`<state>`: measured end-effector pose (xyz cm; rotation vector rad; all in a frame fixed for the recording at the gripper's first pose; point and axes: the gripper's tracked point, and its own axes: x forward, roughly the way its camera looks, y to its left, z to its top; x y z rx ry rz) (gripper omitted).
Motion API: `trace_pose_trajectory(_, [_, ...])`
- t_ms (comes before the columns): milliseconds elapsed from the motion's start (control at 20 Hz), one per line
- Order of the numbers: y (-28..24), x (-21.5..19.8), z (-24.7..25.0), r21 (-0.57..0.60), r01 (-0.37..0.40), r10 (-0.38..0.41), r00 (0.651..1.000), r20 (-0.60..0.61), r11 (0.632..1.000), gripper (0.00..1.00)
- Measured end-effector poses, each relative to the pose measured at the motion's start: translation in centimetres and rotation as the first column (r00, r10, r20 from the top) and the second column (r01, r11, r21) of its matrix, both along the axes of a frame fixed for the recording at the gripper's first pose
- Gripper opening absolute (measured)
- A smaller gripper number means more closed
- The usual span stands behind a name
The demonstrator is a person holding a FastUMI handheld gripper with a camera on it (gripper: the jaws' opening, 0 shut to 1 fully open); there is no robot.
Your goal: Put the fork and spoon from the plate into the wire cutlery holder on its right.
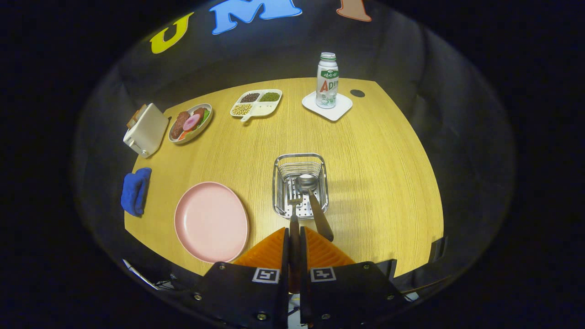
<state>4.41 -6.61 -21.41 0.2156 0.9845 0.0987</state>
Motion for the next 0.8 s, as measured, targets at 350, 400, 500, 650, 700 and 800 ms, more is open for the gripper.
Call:
trace_pose_trajectory(350, [0.2, 1.8, 0.1, 0.004, 0.033, -0.033, 0.999, 0.011, 0.999, 0.1])
trace_pose_trajectory(400, [0.3, 2.0, 0.2, 0.006, 0.035, -0.035, 0.999, 0.021, 0.999, 0.1])
trace_pose_trajectory(500, [0.3, 2.5, 0.6, 0.0, 0.036, -0.036, 0.998, 0.045, 0.999, 0.12])
trace_pose_trajectory(650, [0.3, 2.9, 1.0, -0.007, 0.032, -0.031, 0.998, 0.06, 0.999, 0.12])
trace_pose_trajectory(700, [0.3, 3.1, 1.1, -0.004, 0.035, -0.035, 0.997, 0.066, 0.999, 0.12])
trace_pose_trajectory(800, [0.4, 3.6, 1.3, -0.001, 0.043, -0.043, 0.995, 0.088, 0.999, 0.13])
